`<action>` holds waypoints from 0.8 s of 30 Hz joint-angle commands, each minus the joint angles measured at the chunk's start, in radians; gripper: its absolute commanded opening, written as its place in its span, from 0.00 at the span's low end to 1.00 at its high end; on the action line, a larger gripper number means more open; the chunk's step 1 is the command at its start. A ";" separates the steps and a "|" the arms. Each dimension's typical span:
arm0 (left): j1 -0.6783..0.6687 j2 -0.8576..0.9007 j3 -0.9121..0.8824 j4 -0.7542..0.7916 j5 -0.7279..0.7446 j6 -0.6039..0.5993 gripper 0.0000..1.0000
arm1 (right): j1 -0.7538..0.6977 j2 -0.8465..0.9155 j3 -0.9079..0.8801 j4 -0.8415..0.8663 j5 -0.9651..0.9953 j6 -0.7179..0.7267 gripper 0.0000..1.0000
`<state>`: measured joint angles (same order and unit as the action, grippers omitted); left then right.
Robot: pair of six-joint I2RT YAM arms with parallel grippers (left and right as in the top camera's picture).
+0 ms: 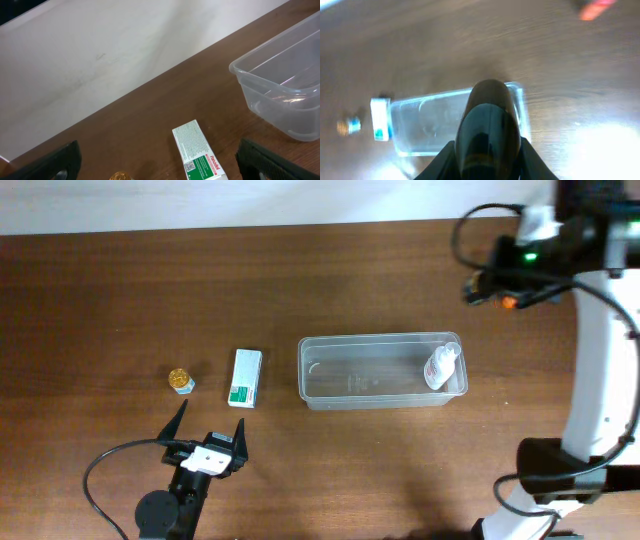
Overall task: Pack container
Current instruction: 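Carry the black-capped bottle over the container beside the spray bottle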
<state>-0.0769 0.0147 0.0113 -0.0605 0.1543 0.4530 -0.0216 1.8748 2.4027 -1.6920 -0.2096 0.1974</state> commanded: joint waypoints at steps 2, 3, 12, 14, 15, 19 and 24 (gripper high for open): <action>0.006 -0.009 -0.002 -0.005 0.014 0.005 0.99 | 0.138 -0.015 -0.026 0.000 0.075 -0.036 0.27; 0.006 -0.009 -0.002 -0.005 0.014 0.006 0.99 | 0.173 -0.015 -0.042 -0.001 0.106 -0.035 0.27; 0.006 -0.009 -0.002 -0.005 0.014 0.006 0.99 | 0.307 -0.015 -0.238 0.061 0.204 0.013 0.27; 0.006 -0.009 -0.002 -0.005 0.014 0.005 0.99 | 0.311 -0.015 -0.288 0.081 0.204 0.014 0.27; 0.006 -0.009 -0.002 -0.005 0.014 0.005 0.99 | 0.310 -0.015 -0.316 0.090 0.204 0.014 0.27; 0.006 -0.009 -0.002 -0.005 0.014 0.005 0.99 | 0.307 -0.015 -0.414 0.119 0.204 0.021 0.27; 0.006 -0.009 -0.002 -0.005 0.014 0.005 0.99 | 0.309 -0.015 -0.482 0.158 0.204 0.021 0.27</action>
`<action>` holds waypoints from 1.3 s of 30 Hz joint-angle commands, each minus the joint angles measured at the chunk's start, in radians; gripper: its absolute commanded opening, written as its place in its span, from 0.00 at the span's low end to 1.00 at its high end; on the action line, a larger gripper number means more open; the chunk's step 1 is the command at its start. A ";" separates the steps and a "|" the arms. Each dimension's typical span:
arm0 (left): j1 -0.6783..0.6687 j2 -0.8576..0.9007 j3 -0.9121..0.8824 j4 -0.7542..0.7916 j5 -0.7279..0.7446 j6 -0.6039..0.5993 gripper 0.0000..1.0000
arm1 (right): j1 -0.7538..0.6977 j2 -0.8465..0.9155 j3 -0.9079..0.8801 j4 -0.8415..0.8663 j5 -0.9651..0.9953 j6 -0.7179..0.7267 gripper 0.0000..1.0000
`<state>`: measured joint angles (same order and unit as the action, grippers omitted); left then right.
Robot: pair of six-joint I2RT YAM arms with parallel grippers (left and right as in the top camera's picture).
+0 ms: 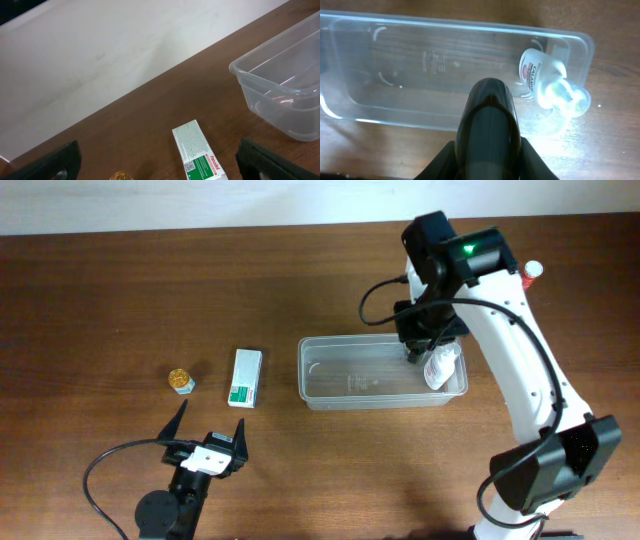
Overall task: Pack container
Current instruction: 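Carry the black-capped bottle over the container beside the spray bottle, then lower the black-capped bottle into the container and open the gripper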
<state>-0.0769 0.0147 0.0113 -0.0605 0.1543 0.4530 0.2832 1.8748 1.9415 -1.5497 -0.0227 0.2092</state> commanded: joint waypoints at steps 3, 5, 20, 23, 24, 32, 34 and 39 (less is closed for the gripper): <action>0.006 -0.009 -0.002 -0.005 0.014 0.005 0.99 | 0.003 -0.015 -0.050 0.055 0.021 0.029 0.27; 0.006 -0.009 -0.002 -0.005 0.014 0.005 0.99 | 0.003 -0.015 -0.069 0.067 0.025 0.053 0.27; 0.006 -0.009 -0.002 -0.005 0.014 0.006 0.99 | 0.002 -0.015 -0.249 0.226 0.027 0.082 0.28; 0.006 -0.009 -0.002 -0.005 0.014 0.005 0.99 | -0.006 -0.015 -0.286 0.268 0.027 0.081 0.28; 0.006 -0.009 -0.002 -0.005 0.014 0.005 0.99 | -0.011 -0.015 -0.301 0.282 0.027 0.081 0.28; 0.006 -0.009 -0.002 -0.005 0.014 0.006 0.99 | -0.047 -0.015 -0.392 0.362 0.022 0.075 0.31; 0.006 -0.009 -0.002 -0.005 0.014 0.006 0.99 | -0.052 -0.015 -0.401 0.371 0.003 0.050 0.31; 0.006 -0.009 -0.002 -0.005 0.014 0.005 0.99 | -0.056 -0.015 -0.403 0.389 -0.017 0.031 0.32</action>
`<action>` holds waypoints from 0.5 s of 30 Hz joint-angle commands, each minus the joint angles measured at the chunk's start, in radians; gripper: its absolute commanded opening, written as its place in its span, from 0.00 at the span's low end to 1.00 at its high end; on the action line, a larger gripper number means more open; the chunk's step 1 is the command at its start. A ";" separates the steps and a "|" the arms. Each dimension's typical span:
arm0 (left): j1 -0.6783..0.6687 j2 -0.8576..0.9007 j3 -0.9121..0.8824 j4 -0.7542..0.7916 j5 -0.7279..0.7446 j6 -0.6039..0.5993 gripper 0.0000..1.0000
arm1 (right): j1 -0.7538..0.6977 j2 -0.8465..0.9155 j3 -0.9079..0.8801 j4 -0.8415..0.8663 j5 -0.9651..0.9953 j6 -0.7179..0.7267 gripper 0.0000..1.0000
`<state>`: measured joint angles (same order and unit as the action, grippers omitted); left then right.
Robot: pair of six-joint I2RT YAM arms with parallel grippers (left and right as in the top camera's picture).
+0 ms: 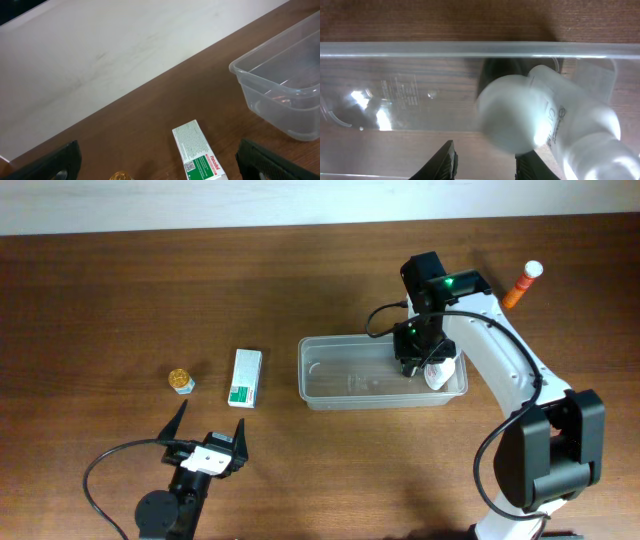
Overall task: Pack container
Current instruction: 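Lower the black-capped bottle into the container and open the gripper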
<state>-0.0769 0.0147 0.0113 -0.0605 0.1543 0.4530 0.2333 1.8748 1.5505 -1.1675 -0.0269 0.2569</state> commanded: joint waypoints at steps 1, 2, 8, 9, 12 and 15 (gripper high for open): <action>0.006 -0.009 -0.002 -0.005 0.014 0.005 0.99 | -0.006 -0.015 -0.012 0.006 -0.013 -0.017 0.32; 0.006 -0.009 -0.002 -0.005 0.014 0.005 0.99 | -0.006 -0.015 -0.012 0.007 -0.013 -0.017 0.31; 0.006 -0.009 -0.002 -0.005 0.014 0.005 0.99 | -0.006 -0.015 -0.012 0.015 -0.002 -0.017 0.32; 0.006 -0.009 -0.002 -0.005 0.014 0.006 0.99 | -0.006 -0.015 -0.012 0.015 -0.002 -0.017 0.32; 0.006 -0.009 -0.002 -0.005 0.014 0.005 0.99 | -0.005 -0.015 -0.011 0.020 -0.002 -0.016 0.31; 0.006 -0.009 -0.002 -0.005 0.014 0.005 0.99 | -0.006 -0.018 -0.002 0.023 -0.002 -0.017 0.32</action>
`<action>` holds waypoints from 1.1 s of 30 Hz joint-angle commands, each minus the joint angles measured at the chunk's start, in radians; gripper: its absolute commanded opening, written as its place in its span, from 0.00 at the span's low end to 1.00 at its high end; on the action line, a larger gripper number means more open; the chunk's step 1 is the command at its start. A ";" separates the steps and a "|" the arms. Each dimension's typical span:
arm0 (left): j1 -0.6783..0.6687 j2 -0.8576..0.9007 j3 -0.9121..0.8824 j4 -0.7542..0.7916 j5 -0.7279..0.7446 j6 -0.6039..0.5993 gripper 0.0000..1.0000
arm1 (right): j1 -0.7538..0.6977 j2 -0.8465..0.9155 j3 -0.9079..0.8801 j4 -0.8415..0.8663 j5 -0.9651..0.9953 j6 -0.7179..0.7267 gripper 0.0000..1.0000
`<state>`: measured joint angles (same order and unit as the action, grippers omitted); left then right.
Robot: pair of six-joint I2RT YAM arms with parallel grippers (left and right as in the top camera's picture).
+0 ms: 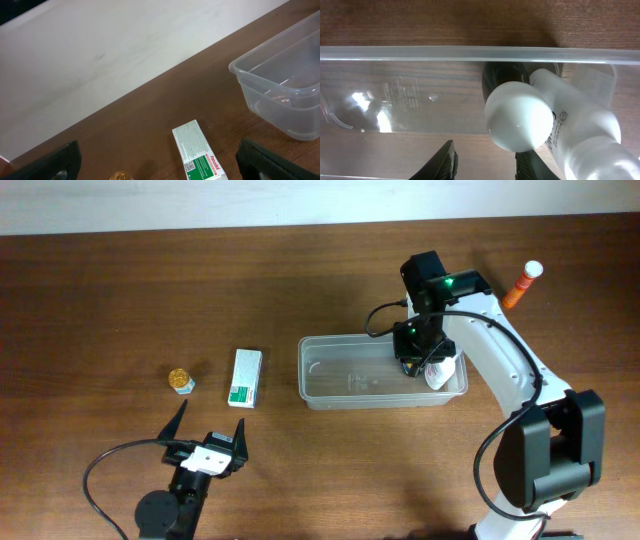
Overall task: Pack container
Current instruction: 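Lower the black-capped bottle into the container and open the gripper, then move the right gripper to the orange tube and grasp it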
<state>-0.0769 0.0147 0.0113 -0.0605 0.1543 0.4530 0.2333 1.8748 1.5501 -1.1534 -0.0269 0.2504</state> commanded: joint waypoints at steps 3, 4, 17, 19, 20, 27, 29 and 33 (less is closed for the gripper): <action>0.006 -0.009 -0.002 -0.005 0.014 0.005 0.99 | -0.006 -0.024 0.048 -0.025 -0.002 -0.010 0.31; 0.006 -0.009 -0.002 -0.005 0.014 0.005 0.99 | -0.006 -0.031 0.080 -0.047 -0.002 -0.011 0.31; 0.006 -0.009 -0.002 -0.005 0.014 0.005 0.99 | -0.090 -0.092 0.444 -0.171 0.274 -0.011 0.98; 0.006 -0.009 -0.002 -0.005 0.014 0.005 0.99 | -0.147 -0.092 0.447 -0.121 0.264 -0.010 0.98; 0.006 -0.009 -0.002 -0.005 0.014 0.005 1.00 | -0.174 -0.092 0.447 -0.097 0.254 -0.010 0.99; 0.006 -0.009 -0.002 -0.005 0.014 0.006 0.99 | -0.402 -0.034 0.447 0.098 0.056 -0.010 0.98; 0.006 -0.009 -0.002 -0.005 0.014 0.005 0.99 | -0.444 -0.018 0.447 0.140 0.026 -0.010 0.98; 0.006 -0.009 -0.002 -0.005 0.014 0.005 0.99 | -0.510 0.032 0.447 0.224 -0.115 -0.010 0.98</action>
<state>-0.0769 0.0147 0.0113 -0.0605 0.1543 0.4530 -0.2436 1.8641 1.9869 -0.9592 -0.0021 0.2359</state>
